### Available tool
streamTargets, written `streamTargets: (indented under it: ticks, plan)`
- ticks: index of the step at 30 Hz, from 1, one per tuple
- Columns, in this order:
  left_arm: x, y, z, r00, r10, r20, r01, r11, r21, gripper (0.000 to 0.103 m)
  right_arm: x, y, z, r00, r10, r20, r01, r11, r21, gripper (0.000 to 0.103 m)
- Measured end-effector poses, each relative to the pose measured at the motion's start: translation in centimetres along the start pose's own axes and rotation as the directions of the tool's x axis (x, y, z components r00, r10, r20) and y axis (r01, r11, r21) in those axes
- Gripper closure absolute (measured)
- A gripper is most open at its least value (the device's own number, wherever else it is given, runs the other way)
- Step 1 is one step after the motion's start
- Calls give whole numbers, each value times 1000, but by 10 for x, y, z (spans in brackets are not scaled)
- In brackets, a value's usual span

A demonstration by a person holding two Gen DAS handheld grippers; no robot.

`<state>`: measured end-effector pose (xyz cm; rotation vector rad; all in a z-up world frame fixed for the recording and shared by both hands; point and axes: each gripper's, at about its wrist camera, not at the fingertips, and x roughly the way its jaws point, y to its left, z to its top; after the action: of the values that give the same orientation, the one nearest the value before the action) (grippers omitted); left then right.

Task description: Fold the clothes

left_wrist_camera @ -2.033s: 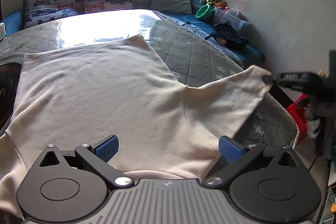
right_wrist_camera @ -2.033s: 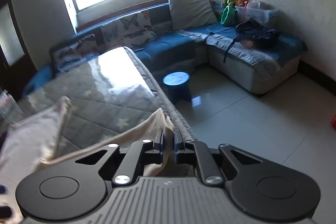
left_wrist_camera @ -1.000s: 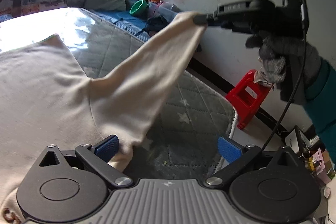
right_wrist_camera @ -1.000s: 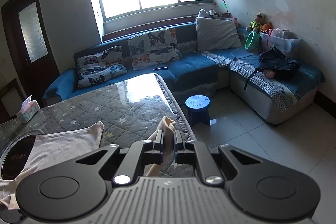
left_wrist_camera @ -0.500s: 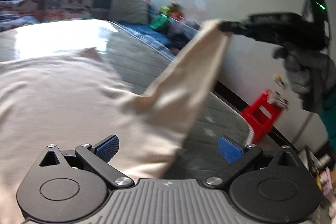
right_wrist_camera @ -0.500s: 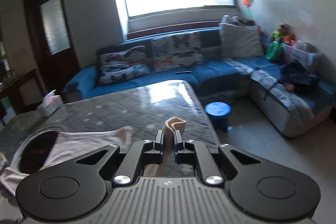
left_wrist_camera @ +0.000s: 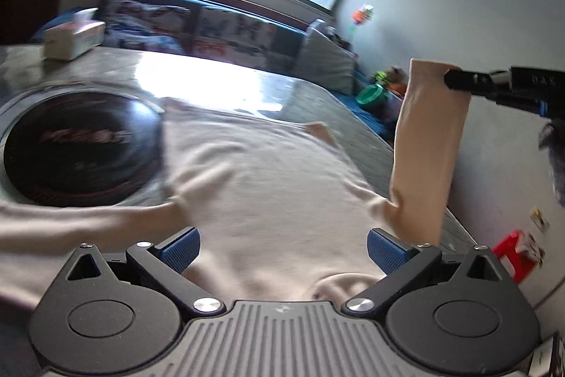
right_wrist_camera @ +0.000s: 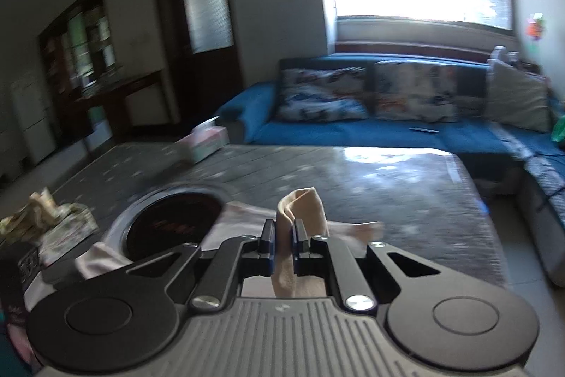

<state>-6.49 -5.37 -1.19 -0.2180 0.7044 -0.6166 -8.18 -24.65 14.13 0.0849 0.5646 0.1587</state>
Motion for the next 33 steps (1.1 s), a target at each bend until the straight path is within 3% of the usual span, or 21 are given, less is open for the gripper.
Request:
streamTargets:
  ticks: [6,14,19,23,26,33]
  plan:
    - [-15,23,-9,999,44,18,-43,998,-51,0,46,45,-15,990,98,-98,-102,994,-41,95]
    - [-21,33,-15,998,66,18,-65,995,-79,0,96,71,-46,958,180,-224,-186,982,-8,94]
    - [-22,33,-12,997,74,22,-72,995,-72,0,102,77,-54,941,219,-257,-230,973,-13,85]
    - [-22,31,-8,997,79,26,-77,995,-61,1,94,66,-51,948,193,-252,-209,977,-39,85]
    - [-20,27,-5,996,79,35,-78,996,-52,2,88,46,-56,955,127,-269,-152,986,-72,85]
    - [-2,7,5,999,30,35,-29,1000,-6,28,77,-24,-92,945,-29,-326,17,999,-40,85]
